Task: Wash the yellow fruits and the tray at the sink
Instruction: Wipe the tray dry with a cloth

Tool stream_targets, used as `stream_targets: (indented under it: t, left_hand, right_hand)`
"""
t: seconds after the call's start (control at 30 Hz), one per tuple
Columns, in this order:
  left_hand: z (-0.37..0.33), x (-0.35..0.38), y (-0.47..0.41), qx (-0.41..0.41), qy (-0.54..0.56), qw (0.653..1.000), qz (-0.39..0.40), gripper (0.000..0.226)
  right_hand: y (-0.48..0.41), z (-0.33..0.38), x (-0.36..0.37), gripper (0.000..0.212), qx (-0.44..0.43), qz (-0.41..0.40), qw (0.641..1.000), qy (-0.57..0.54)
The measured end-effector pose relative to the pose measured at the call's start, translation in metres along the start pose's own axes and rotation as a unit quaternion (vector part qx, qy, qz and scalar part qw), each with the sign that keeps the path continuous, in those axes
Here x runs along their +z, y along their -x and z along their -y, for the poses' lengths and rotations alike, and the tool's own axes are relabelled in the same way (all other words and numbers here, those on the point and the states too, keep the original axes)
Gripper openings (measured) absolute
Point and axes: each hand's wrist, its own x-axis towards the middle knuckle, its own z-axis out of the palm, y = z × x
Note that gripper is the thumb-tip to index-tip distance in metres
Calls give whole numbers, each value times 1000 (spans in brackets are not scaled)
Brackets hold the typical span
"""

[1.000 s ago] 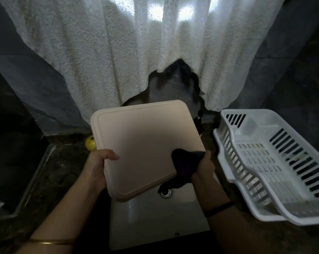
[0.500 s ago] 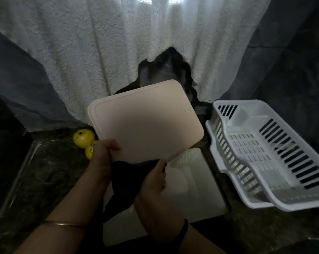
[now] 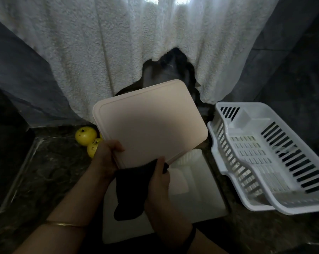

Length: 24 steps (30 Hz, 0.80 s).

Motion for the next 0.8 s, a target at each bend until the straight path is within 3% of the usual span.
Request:
stream_targets:
  t: [0.03,0.17,0.33,0.43,0.57,0.67,0.8]
  left_hand:
    - [1,-5,-1,10,5,1000,-6,42]
    - [-1,-16,5,-8,1,1000,-3,42]
    - [2,-28,10,-5,7,1000,-17,63]
    - [4,-41,9,-11,26,999,-21,42]
    - [-1,-49,13,-5,10,1000,-3,32]
    - [-5,-55,17,6,-19,1000,8,44]
    - [-8,-61,16,9,-23,999,35,52]
  right_hand:
    - [-6,11,-4,40,-11,-9,1000,8]
    - [-33,49,-25,51,-17,-56,998,22]
    - [-64,86,-49,60,-27,-95,995,22]
    - [-75,101,-60,67,-31,-88,995,20]
    - [-85,109,-69,64,-29,-54,998,4]
    - [-91,114,-72,58,-65,-64,994,62]
    - [-93,120,-70,55,-85,-20,990,114]
